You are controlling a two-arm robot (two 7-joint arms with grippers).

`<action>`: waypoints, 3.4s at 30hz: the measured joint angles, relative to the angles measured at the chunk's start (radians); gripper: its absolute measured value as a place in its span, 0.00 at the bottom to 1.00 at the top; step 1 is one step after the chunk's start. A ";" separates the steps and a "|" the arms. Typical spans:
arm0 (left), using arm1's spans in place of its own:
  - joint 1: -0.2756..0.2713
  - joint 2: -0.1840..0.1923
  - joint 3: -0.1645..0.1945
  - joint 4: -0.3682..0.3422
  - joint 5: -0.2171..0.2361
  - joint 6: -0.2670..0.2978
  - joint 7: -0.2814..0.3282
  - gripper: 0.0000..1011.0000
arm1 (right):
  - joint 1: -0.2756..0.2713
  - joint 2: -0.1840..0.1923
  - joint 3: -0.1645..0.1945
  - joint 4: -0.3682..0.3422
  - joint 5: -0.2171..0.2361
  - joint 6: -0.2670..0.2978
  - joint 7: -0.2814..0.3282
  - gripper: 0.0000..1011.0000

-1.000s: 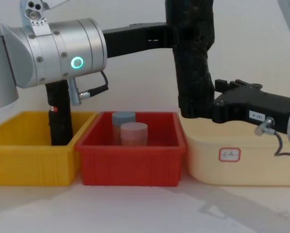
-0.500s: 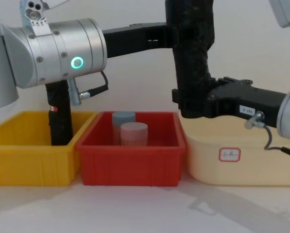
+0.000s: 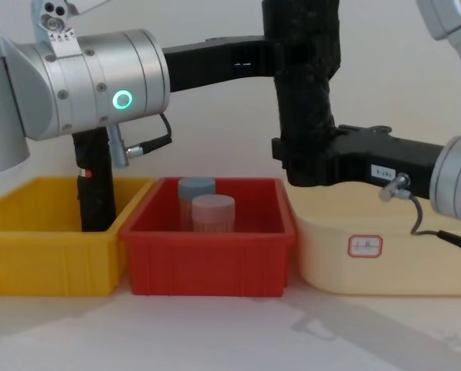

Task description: Pick up the garbage bag with the one hand and transfer it to the other hand.

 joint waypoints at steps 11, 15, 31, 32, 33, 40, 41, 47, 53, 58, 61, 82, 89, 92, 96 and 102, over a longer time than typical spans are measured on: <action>0.000 0.000 0.000 0.000 0.000 0.000 0.000 0.67 | 0.004 -0.003 0.001 0.002 0.001 0.005 -0.002 0.56; 0.000 0.000 0.000 0.000 0.000 0.000 0.000 0.79 | 0.004 -0.007 0.008 0.004 0.001 0.008 -0.010 0.56; 0.000 0.000 0.000 0.000 0.000 0.000 0.000 0.99 | 0.007 -0.023 0.075 0.021 0.005 0.040 -0.077 0.56; 0.000 0.000 0.000 0.000 0.000 0.000 0.000 0.99 | 0.008 -0.023 0.080 0.023 0.005 0.043 -0.084 0.56; 0.000 0.000 0.000 0.000 0.000 0.000 0.000 0.99 | 0.009 -0.025 0.087 0.027 0.004 0.047 -0.093 0.56; 0.000 0.000 0.000 0.000 0.000 0.000 0.000 0.99 | 0.020 -0.035 0.119 0.050 -0.005 0.073 -0.140 0.56; 0.000 0.000 0.000 0.000 0.000 0.000 0.000 0.99 | 0.022 -0.037 0.123 0.054 -0.007 0.077 -0.148 0.56; 0.000 0.000 0.000 0.000 0.000 0.000 0.000 0.99 | 0.048 -0.055 0.152 0.096 -0.026 0.118 -0.209 0.56; 0.000 0.000 0.000 0.000 0.000 0.000 0.000 0.99 | 0.083 -0.075 0.173 0.148 -0.046 0.156 -0.271 0.62; 0.000 0.000 0.000 0.000 0.000 0.000 0.000 0.99 | 0.105 -0.087 0.187 0.183 -0.060 0.173 -0.307 0.77; 0.000 0.000 0.000 0.000 0.000 0.000 0.000 0.99 | 0.116 -0.092 0.194 0.196 -0.069 0.181 -0.325 0.86; 0.001 0.001 0.000 -0.002 0.000 0.000 0.003 0.99 | 0.092 -0.090 0.206 0.071 -0.078 0.189 -0.302 0.99; 0.013 0.007 -0.004 -0.020 0.010 0.001 0.039 0.99 | 0.072 -0.080 0.198 0.014 -0.061 0.202 -0.248 0.99; 0.022 0.011 -0.009 -0.034 0.021 0.002 0.067 0.99 | 0.067 -0.078 0.192 0.002 -0.057 0.208 -0.230 0.99; 0.039 0.016 -0.018 -0.057 0.038 0.004 0.105 0.99 | 0.059 -0.076 0.175 -0.012 -0.051 0.221 -0.200 0.99; 0.070 0.023 -0.037 -0.098 0.070 0.007 0.173 0.99 | 0.056 -0.075 0.153 -0.015 -0.047 0.233 -0.166 0.99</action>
